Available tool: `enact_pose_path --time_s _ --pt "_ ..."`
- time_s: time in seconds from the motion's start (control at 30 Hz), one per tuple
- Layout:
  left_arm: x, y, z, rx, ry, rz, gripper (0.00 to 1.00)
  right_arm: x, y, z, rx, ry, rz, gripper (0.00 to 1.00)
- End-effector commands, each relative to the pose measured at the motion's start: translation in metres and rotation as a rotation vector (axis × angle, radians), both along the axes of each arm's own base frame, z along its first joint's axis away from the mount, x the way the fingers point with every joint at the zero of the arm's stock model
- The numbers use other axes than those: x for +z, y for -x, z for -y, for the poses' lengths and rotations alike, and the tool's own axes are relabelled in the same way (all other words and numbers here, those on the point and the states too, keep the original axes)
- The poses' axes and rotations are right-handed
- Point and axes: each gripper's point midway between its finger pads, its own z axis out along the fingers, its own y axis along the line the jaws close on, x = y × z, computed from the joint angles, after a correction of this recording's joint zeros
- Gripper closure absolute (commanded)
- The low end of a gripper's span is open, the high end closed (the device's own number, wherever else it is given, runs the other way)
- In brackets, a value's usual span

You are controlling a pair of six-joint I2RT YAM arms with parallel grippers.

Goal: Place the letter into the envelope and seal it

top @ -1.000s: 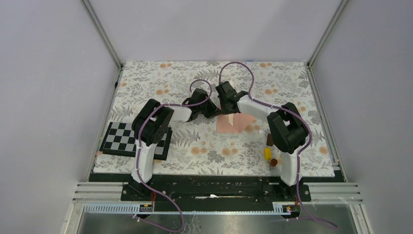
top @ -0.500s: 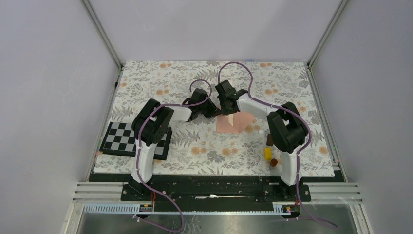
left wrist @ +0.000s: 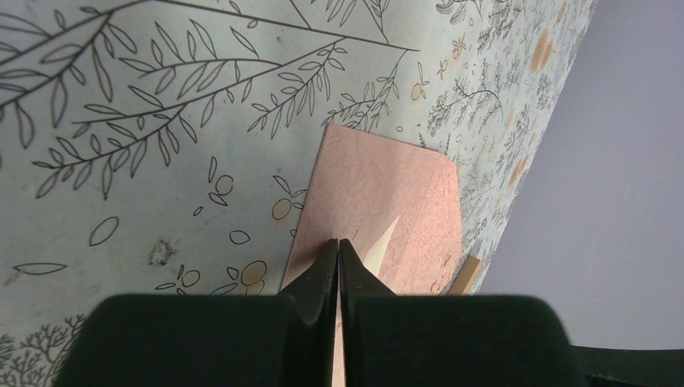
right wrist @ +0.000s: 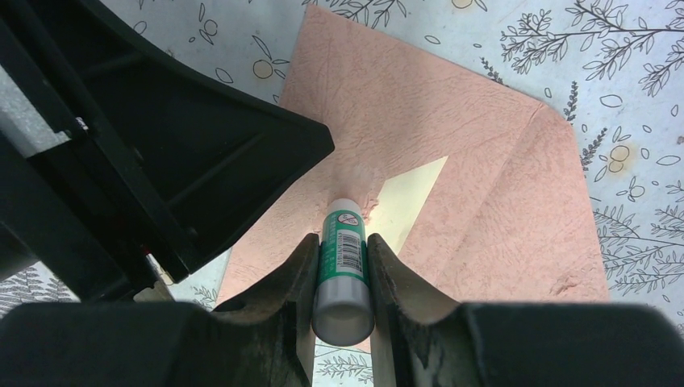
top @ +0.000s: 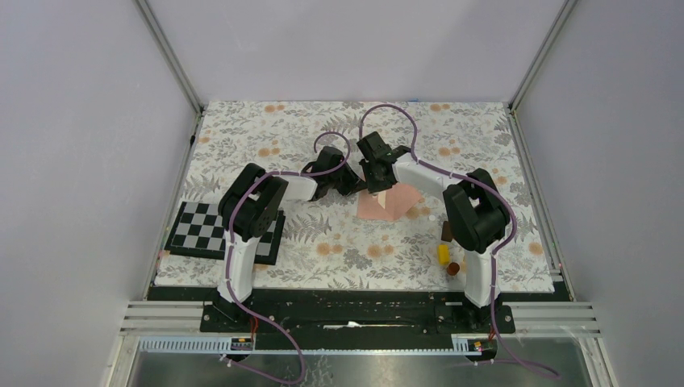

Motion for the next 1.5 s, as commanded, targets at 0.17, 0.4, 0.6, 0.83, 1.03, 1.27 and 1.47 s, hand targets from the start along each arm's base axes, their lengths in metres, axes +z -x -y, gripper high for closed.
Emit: enact_pose_path --time_s 0.17,0.4,0.6,0.83,1.03,1.27,1.47 --pt "-0.052 0.012 -0.028 0.047 -0.119 -0.108 1.0 -0.01 0.031 0.002 0.031 -0.002 -0.12 1.0" --pt "-0.053 0.012 -0.029 0.052 -0.12 -0.113 1.0 -0.011 0.041 0.007 0.03 0.003 -0.14 1.0" --pt "-0.053 0.011 -0.03 0.056 -0.121 -0.115 1.0 -0.009 0.047 0.012 0.028 0.013 -0.147 1.0" --pt "-0.053 0.011 -0.032 0.06 -0.124 -0.114 1.0 -0.007 0.051 0.016 0.026 0.017 -0.149 1.0" --pt "-0.054 0.011 -0.032 0.06 -0.125 -0.117 1.0 -0.005 0.055 0.018 0.028 0.024 -0.153 1.0" --pt "-0.054 0.011 -0.032 0.061 -0.126 -0.116 1.0 -0.003 0.057 0.017 0.036 0.02 -0.159 1.0" --pt "-0.055 0.012 -0.033 0.062 -0.126 -0.118 1.0 -0.004 0.051 0.017 0.022 0.036 -0.138 1.0"
